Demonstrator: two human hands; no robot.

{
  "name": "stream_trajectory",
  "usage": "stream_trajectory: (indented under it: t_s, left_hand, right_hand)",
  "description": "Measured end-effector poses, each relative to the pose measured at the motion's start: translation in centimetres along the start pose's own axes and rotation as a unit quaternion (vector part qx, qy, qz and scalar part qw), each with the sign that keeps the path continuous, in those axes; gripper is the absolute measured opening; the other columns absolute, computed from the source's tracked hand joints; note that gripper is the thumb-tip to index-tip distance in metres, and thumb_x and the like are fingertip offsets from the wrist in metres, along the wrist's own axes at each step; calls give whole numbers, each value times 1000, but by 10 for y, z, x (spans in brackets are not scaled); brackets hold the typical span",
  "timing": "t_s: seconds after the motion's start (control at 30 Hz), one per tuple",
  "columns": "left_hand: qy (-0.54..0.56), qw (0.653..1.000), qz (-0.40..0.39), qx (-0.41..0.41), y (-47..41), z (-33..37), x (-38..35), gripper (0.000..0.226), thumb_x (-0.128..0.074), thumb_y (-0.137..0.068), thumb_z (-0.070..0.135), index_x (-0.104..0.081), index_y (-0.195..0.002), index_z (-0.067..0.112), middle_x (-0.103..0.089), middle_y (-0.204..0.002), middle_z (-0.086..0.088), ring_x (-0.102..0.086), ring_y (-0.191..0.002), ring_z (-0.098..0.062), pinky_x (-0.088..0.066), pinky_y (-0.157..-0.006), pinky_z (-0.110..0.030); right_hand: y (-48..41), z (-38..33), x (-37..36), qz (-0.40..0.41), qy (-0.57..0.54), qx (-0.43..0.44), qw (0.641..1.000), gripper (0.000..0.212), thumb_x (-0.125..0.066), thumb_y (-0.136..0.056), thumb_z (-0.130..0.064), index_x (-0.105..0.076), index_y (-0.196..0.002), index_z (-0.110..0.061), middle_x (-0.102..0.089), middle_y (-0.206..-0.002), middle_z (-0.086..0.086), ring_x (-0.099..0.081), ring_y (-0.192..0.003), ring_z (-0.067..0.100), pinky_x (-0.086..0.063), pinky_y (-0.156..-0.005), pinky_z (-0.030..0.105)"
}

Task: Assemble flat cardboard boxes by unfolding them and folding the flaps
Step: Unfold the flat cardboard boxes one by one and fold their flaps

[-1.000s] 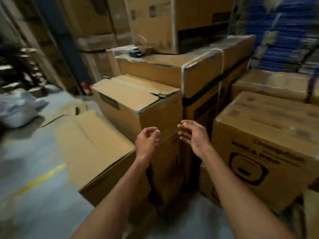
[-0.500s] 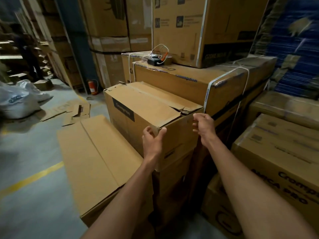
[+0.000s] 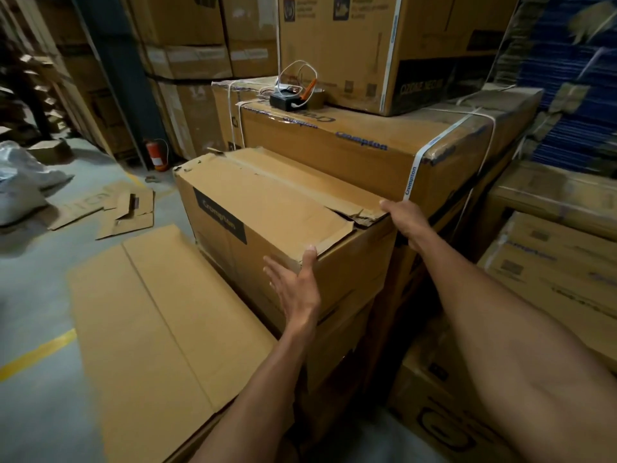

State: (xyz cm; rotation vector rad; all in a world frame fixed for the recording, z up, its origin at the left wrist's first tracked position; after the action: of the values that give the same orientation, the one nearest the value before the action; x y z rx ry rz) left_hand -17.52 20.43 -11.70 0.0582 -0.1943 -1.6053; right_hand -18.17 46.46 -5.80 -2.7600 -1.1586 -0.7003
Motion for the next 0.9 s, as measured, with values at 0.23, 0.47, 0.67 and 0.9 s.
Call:
stream_trajectory:
  t_s: [0.23,0.47,0.67,0.9]
  left_hand:
    - [44,998,45,-11,14,25,15,116,-58,-78,72,6,-163,24,0,-171,-6,-9,-156,-33,-13,-124,-61]
    - [93,993,76,-16,70,50,39,106,-59,-79,56,-7,-164,18,-17,-169,-10,-27,-150,-33,-29,-119,-59]
    - [97,993,62,-39,161,72,54,107,-54,-67,65,-26,-158,15,-47,-150,-17,-52,-125,-35,-46,-105,-58]
    - [74,992,26,-104,295,95,60,111,-52,-60,72,-30,-155,20,-63,-125,-14,-61,-109,-31,-53,-96,-57]
  right_hand:
    - [12,-14,0,-3,-38,50,998,53,-65,-89,-55,-48,-124,-18,-51,-125,5,-52,-103,20,-48,-82,40]
    - [67,-35,34,27,-87,109,990,46,-73,-84,-42,-49,-117,-20,-53,-118,6,-56,-104,23,-55,-84,42]
    - [147,-32,99,40,-96,136,985,49,-72,-87,-42,-48,-123,-19,-52,-113,1,-52,-94,14,-49,-70,34]
    - [262,-6,202,76,-161,151,972,50,-71,-89,-40,-46,-125,-17,-51,-103,-3,-52,-89,12,-53,-73,40]
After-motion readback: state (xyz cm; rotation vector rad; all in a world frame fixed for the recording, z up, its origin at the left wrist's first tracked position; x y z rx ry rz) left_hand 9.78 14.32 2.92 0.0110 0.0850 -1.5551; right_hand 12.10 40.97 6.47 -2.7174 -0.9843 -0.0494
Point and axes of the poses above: each hand's wrist, its own y-axis away from the middle knuckle, its own x-axis out of the back of the hand, z = x × y, the point moved 5 cm from there along -y, towards the middle knuckle
